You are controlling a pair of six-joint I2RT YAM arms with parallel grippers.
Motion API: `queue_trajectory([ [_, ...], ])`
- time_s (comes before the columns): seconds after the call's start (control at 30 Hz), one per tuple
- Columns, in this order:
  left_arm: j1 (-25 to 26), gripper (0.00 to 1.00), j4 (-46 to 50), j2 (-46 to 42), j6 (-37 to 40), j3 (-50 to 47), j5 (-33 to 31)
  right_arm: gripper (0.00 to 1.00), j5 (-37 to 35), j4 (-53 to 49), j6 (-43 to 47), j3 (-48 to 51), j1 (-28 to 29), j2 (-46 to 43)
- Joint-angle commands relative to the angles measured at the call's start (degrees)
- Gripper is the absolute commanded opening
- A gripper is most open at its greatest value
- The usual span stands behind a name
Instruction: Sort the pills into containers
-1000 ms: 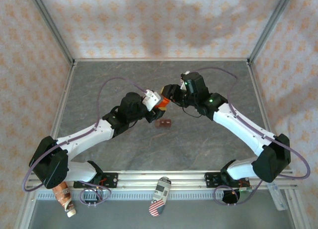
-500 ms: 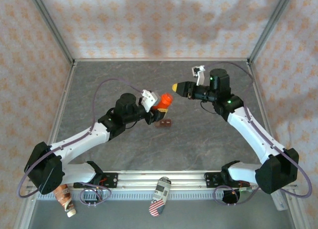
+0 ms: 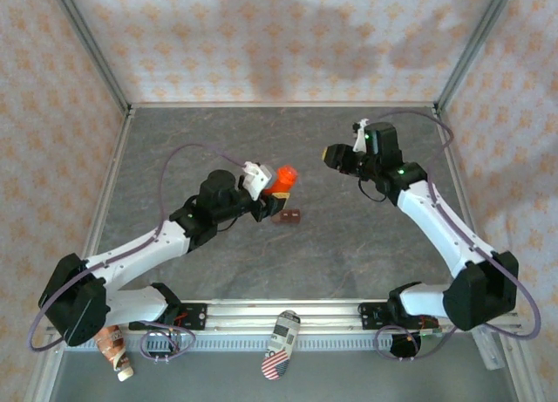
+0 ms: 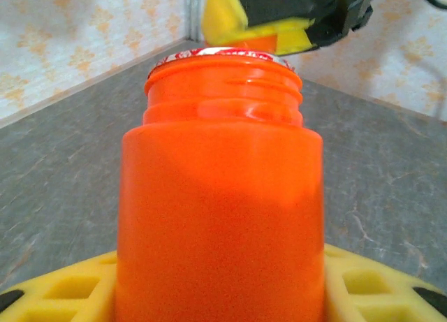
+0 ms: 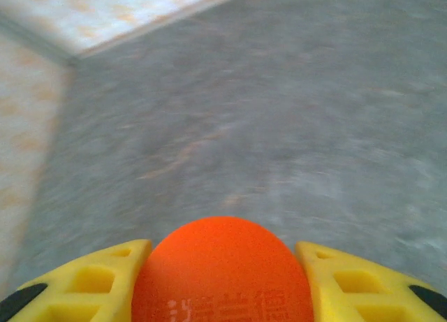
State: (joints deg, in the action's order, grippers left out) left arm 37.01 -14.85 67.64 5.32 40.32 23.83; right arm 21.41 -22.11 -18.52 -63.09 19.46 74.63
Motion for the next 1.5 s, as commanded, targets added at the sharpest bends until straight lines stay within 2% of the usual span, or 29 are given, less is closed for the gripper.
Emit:
queue_trajectory([
  [0.0, -0.4, 0.00, -5.1, -2.4, -1.6, -1.4, -6.2, 0.39, -15.6, -5.2, -4.5, 2.4, -0.1, 2.1],
  [0.13, -0.3, 0.00, -5.2, -3.9, -1.6, -2.6, -9.3, 0.39, -24.4, -5.5, -7.5, 6.0, -0.1, 5.2],
  [0.27, -0.4, 0.00, -4.7, -4.9, -1.5, -3.0, -10.6, 0.40, -28.5, -4.5, -10.0, 8.2, -0.3, 8.7],
  [0.43, -0.3, 0.00, -4.7, -5.4, -2.0, -3.2, -11.0, 0.43, -29.9, -3.3, -13.3, 8.5, -0.2, 13.6],
  [0.73, -0.4, 0.00, -5.2, -5.7, -2.4, -3.7, -11.9, 0.51, -28.1, -1.7, -16.9, 8.2, -0.2, 22.8],
  [0.77, -0.3, 0.00, -5.0, -5.8, -2.4, -3.7, -11.9, 0.56, -27.6, -1.3, -16.9, 8.4, -0.3, 23.0],
  [0.8, -0.4, 0.00, -4.9, -5.8, -2.3, -3.7, -11.9, 0.65, -27.1, -1.0, -16.8, 8.7, -0.2, 23.0],
  [0.83, -0.4, 0.00, -4.6, -6.0, -2.3, -3.6, -12.0, 0.74, -26.8, -1.2, -16.6, 8.7, -0.2, 22.6],
  [0.9, -0.3, 0.00, -4.0, -6.3, -2.0, -3.5, -12.1, 0.82, -26.6, -1.7, -16.0, 8.7, -0.2, 21.0],
  [1.13, -0.3, 0.00, -1.6, -7.8, -2.2, -3.4, -13.1, 0.98, -24.4, -4.8, -14.0, 8.1, -0.2, 10.5],
  [1.3, -0.4, 0.00, 0.5, -8.9, -2.6, -3.4, -13.6, 0.99, -22.8, -7.6, -12.0, 7.2, -0.2, 4.4],
  [1.47, -0.3, 0.00, 3.2, -9.5, -3.5, -3.2, -13.3, 0.99, -17.7, -8.8, -10.5, 6.4, 0.0, -0.2],
])
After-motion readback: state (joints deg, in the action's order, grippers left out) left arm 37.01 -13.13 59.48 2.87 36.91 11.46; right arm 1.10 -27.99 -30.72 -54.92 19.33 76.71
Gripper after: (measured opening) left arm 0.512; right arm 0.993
